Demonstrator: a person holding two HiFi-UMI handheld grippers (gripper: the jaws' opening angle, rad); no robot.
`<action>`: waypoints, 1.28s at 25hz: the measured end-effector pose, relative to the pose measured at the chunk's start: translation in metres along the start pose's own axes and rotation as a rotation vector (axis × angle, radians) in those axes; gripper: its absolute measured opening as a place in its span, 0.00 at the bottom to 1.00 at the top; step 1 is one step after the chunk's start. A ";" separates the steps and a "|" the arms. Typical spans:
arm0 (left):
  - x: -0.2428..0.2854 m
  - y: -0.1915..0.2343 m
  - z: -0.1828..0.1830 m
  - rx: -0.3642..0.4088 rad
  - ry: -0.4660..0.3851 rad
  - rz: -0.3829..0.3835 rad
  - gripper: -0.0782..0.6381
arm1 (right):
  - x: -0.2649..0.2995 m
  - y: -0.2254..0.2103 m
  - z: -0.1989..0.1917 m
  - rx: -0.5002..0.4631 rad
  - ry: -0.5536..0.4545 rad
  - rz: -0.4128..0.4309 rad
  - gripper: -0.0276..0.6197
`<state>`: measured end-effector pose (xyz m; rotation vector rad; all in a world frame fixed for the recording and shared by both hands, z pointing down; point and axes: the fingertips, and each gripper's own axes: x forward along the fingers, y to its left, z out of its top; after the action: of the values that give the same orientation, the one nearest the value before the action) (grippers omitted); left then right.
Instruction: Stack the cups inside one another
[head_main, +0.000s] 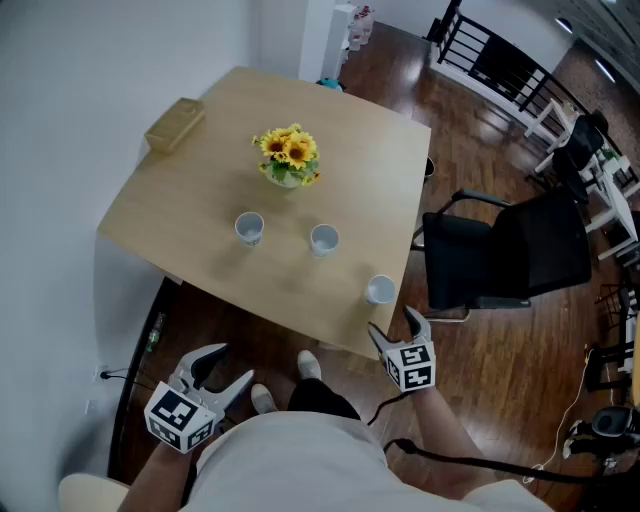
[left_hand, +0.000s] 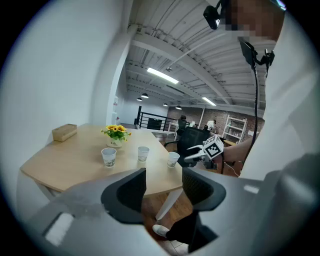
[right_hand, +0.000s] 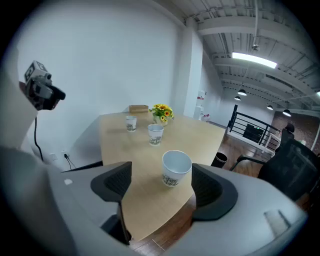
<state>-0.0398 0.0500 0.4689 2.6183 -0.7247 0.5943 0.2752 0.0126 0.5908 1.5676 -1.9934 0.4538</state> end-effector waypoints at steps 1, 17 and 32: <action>0.006 0.006 0.006 -0.003 -0.005 0.009 0.44 | 0.014 -0.009 0.001 -0.002 0.009 -0.003 0.65; 0.082 0.026 0.048 -0.039 0.044 0.082 0.44 | 0.091 -0.044 0.017 -0.075 0.047 0.146 0.61; 0.069 0.039 0.048 -0.108 -0.027 0.233 0.44 | 0.115 -0.009 0.186 -0.231 -0.176 0.335 0.61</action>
<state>0.0066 -0.0302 0.4705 2.4657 -1.0502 0.5677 0.2246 -0.1863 0.5141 1.1716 -2.3618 0.2048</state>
